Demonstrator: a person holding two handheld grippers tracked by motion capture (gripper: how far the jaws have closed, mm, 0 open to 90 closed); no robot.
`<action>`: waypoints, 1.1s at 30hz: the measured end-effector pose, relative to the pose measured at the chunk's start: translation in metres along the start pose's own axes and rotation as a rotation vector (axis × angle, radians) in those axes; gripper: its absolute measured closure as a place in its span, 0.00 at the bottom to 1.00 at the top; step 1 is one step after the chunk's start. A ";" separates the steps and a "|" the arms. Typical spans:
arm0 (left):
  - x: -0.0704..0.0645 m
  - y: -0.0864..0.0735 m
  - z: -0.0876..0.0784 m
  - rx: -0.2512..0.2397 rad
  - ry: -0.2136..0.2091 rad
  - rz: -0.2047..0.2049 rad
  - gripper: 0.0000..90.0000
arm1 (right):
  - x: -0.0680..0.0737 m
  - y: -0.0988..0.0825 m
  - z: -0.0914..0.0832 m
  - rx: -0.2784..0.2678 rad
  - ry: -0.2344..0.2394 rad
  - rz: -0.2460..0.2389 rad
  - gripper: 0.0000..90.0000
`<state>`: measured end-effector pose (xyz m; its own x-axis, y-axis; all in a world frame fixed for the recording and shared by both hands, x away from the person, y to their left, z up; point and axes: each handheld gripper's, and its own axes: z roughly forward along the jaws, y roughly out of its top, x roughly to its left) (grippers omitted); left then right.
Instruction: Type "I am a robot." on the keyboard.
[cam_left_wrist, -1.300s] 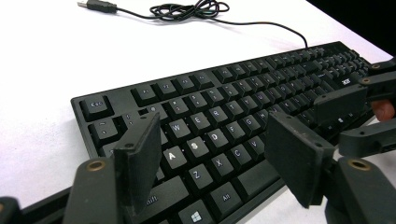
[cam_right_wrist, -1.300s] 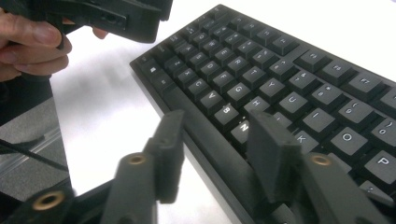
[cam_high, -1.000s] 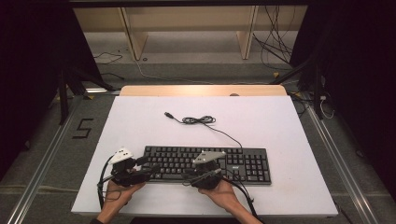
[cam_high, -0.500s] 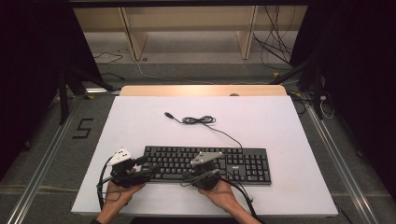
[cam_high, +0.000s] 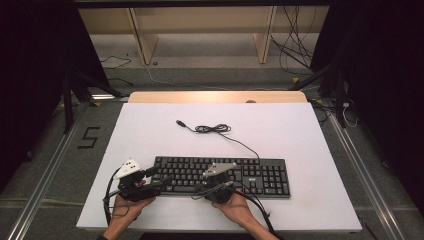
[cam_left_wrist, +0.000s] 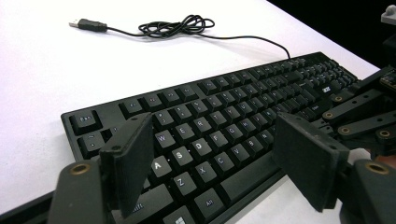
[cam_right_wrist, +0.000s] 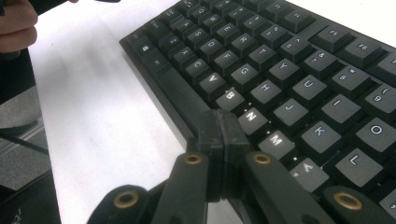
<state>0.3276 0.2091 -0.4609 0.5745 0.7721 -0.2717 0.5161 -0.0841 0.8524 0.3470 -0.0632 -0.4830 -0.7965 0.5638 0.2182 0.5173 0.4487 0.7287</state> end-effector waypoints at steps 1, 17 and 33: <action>0.000 0.000 0.000 0.000 0.000 0.000 0.32 | 0.000 0.000 0.000 -0.001 -0.001 0.002 1.00; 0.001 0.000 0.001 0.000 0.007 0.001 0.32 | -0.001 -0.001 0.003 0.010 -0.024 -0.007 1.00; 0.000 0.003 0.011 0.019 0.009 0.010 0.33 | 0.000 -0.001 -0.010 -0.047 0.017 0.012 0.79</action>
<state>0.3363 0.2016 -0.4632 0.5738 0.7769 -0.2593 0.5225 -0.1035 0.8463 0.3434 -0.0710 -0.4771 -0.7954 0.5574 0.2378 0.5121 0.4083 0.7557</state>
